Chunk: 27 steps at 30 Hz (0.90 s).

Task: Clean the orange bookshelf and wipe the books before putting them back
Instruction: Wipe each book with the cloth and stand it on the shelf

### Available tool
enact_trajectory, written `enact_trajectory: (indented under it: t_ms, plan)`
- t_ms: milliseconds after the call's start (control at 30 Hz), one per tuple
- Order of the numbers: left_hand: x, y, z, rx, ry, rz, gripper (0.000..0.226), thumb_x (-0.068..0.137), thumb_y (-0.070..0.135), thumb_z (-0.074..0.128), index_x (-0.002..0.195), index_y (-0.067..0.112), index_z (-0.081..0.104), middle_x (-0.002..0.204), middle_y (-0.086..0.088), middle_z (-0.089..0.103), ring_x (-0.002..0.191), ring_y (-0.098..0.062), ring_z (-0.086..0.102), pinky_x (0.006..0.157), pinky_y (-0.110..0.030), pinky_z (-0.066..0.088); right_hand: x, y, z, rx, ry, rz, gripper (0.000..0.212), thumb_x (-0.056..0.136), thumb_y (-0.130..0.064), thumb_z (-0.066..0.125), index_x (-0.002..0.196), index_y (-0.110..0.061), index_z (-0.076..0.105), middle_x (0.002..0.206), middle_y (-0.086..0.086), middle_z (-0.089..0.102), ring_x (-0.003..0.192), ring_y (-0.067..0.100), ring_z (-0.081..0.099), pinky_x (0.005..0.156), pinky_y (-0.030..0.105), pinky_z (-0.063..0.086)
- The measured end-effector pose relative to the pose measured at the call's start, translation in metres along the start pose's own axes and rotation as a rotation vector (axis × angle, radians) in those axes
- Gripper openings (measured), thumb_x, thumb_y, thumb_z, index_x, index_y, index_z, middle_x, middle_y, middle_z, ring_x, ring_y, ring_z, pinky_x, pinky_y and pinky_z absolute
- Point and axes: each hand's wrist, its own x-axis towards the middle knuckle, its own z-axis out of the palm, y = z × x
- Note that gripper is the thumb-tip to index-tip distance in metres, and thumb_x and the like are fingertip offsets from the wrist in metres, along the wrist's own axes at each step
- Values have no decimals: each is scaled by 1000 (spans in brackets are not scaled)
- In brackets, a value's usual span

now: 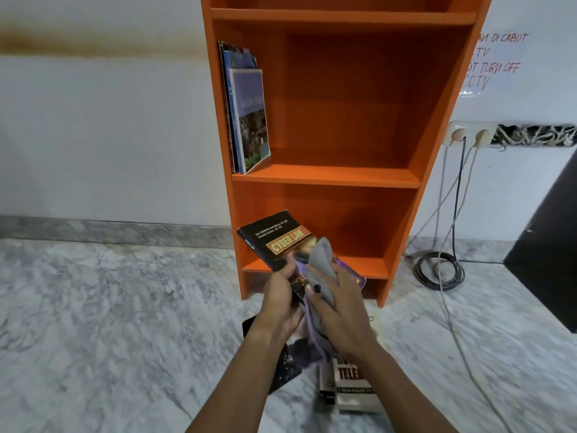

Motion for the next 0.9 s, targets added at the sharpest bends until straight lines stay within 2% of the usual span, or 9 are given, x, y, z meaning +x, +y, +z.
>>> enact_trajectory:
  t_ms: [100, 200, 267, 333, 433, 533, 633, 767, 900]
  plan:
    - [-2, 0, 2, 89, -86, -13, 32, 105, 26, 47, 106, 6, 72, 106, -16, 76, 94, -28, 75, 86, -42, 56, 12, -2, -9, 36, 42, 105, 45, 92, -64, 40, 137, -68, 32, 148, -9, 42, 134, 19, 44, 108, 50, 41]
    - [-9, 9, 7, 145, -169, -3, 34, 106, 24, 44, 104, 9, 74, 108, -13, 76, 93, -27, 75, 87, -43, 54, 26, 1, -23, 298, 66, 174, 45, 99, -59, 45, 139, -41, 47, 139, -2, 56, 123, 18, 59, 101, 51, 52]
    - [-14, 18, 7, 169, -201, 2, 34, 106, 23, 42, 105, 9, 73, 102, -13, 77, 87, -26, 75, 85, -43, 54, 34, -7, -37, 462, 96, 254, 35, 104, -47, 47, 123, -21, 62, 111, 6, 71, 102, 22, 70, 90, 46, 58]
    - [-20, 25, 7, 190, -203, 47, 34, 106, 25, 42, 106, 8, 72, 99, -13, 77, 85, -27, 75, 82, -42, 56, 40, -13, -50, 564, 71, 419, 31, 105, -42, 49, 103, -17, 67, 84, 3, 72, 80, 18, 70, 73, 28, 57]
    - [-21, 36, 2, 203, -167, 117, 38, 105, 34, 44, 110, 9, 72, 106, -16, 76, 93, -31, 75, 86, -44, 56, 43, -11, -56, 837, 38, 540, 33, 93, -39, 69, 105, -9, 72, 82, 9, 77, 74, 23, 73, 75, 35, 61]
    - [-17, 50, -10, 422, -117, 132, 41, 104, 46, 44, 109, 17, 72, 102, -8, 78, 93, -25, 74, 87, -40, 55, 48, -14, -51, 861, 151, 427, 21, 92, -26, 71, 87, -6, 68, 73, 14, 71, 65, 29, 69, 63, 39, 61]
    - [-15, 56, -30, 775, -92, 145, 19, 103, 29, 54, 110, 20, 69, 90, 0, 75, 78, -17, 72, 78, -37, 57, 57, -18, -53, 774, 221, 263, 19, 93, -21, 72, 89, -3, 67, 84, 18, 70, 82, 34, 67, 84, 61, 56]
    - [-9, 64, -37, 779, -201, 232, 26, 94, 6, 67, 119, 14, 66, 109, -14, 74, 91, -28, 74, 75, -41, 62, 80, -23, -68, 665, 204, 166, 24, 95, -28, 71, 99, -5, 67, 99, 27, 70, 97, 50, 67, 88, 68, 53]
    - [12, 90, -13, 849, -200, 413, 35, 85, -1, 75, 111, 23, 70, 108, -2, 75, 105, -22, 71, 80, -48, 62, 121, -41, -83, 562, 156, 83, 43, 87, -43, 75, 102, -4, 67, 98, 21, 73, 96, 38, 72, 89, 61, 57]
